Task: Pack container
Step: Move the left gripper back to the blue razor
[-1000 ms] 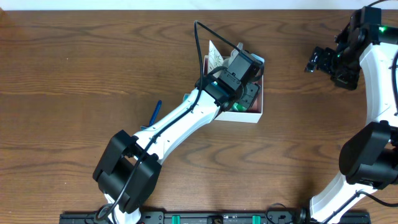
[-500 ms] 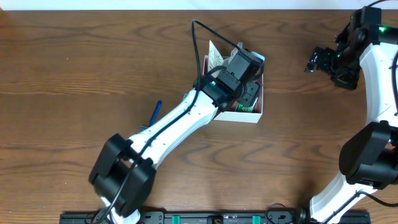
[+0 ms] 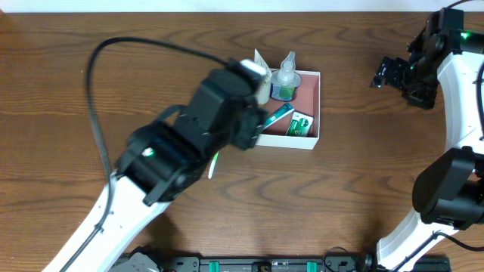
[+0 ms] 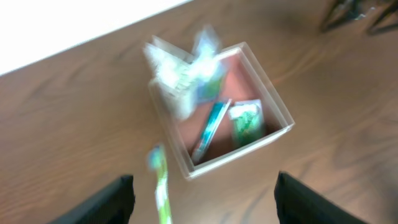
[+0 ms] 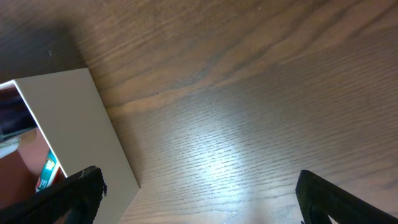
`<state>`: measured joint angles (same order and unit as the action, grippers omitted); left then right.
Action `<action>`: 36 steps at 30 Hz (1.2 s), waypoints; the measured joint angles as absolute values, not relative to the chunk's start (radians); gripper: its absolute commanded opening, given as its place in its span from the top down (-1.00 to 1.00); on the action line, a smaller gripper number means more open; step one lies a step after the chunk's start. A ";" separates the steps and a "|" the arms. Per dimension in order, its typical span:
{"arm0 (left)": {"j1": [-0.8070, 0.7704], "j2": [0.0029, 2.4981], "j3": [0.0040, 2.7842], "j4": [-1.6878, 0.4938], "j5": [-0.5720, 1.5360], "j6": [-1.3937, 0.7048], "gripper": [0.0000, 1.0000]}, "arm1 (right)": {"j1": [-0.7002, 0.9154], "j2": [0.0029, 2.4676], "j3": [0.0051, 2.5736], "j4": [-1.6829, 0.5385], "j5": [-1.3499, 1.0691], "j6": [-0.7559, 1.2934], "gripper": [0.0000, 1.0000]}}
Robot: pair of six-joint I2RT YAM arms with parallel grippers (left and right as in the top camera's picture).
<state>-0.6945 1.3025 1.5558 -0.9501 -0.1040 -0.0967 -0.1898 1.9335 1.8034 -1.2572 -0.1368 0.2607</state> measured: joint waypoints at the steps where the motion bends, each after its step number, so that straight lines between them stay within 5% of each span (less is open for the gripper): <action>1: -0.681 1.293 1.556 -0.993 -0.120 -0.102 -0.45 | -0.190 1.934 1.803 -1.257 -0.137 0.261 -0.98; 7: -0.557 1.301 1.551 -1.161 -0.183 -0.169 -0.48 | -0.190 1.934 1.803 -1.257 -0.137 0.261 -0.99; 23: -0.277 1.604 1.479 -1.162 -0.198 -0.087 -0.61 | -0.190 1.934 1.803 -1.257 -0.137 0.261 -0.98; 36: -0.219 1.865 1.464 -1.068 -0.047 0.024 -0.61 | -0.190 1.934 1.803 -1.257 -0.137 0.261 -0.99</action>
